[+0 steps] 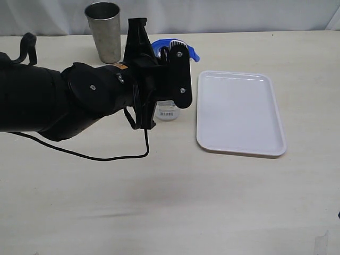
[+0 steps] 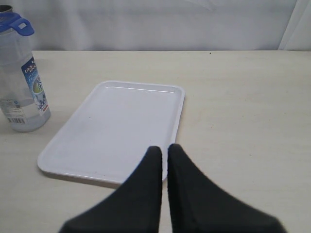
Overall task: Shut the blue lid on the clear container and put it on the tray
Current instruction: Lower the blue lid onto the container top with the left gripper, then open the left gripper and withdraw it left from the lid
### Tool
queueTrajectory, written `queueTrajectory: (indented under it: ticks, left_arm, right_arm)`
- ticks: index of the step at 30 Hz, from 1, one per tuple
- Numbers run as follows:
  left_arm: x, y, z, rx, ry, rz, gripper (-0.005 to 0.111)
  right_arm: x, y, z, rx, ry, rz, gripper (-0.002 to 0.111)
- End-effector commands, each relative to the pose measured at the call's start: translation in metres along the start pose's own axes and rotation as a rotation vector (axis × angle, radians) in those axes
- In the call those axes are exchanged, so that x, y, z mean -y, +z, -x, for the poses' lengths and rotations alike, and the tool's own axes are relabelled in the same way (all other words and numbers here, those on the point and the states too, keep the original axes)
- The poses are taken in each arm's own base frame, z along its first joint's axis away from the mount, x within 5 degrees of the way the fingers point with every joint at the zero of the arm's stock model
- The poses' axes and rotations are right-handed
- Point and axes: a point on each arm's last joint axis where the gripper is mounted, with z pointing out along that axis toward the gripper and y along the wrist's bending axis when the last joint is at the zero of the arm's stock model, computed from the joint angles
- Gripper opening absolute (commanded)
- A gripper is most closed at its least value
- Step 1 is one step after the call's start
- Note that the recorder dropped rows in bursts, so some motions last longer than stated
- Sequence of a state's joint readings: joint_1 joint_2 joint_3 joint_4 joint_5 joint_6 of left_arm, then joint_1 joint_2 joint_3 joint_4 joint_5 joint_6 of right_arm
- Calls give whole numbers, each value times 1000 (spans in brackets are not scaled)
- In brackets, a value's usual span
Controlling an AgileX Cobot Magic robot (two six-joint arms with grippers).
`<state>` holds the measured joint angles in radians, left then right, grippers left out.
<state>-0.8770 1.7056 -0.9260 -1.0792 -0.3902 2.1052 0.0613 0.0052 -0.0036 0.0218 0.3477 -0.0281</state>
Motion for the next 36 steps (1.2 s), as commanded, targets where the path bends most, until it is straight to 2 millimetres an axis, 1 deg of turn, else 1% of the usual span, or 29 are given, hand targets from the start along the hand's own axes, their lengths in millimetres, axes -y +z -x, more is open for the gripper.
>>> queueTrajectory:
  ticks: [1,17,19,24,27,32,34,36]
  left_arm:
    - [2,-2,2,9,2,-14,0]
    - [2,-2,2,9,1,-14,1]
    - [2,-2,2,9,1,-14,5]
    - [2,-2,2,9,1,-14,24]
    - [2,-2,2,9,1,-14,30]
    - [2,-2,2,9,1,-14,34]
    - [2,-2,2,9,1,-14,39]
    - [2,-2,2,9,1,-14,47]
  right_arm:
    - [1,0,-1,4,-12,-8,4]
    - [1,0,-1,4,-12,-8,4]
    - [1,0,-1,4,-12,-8,4]
    - [1,0,-1,4,-12,-8,4]
    - [1,0,-1,4,-12,-8,4]
    - [1,0,-1,4,-12,-8,4]
    - [1,0,-1,4,-12,-8,4]
    - [1,0,-1,4,-12,-8,4]
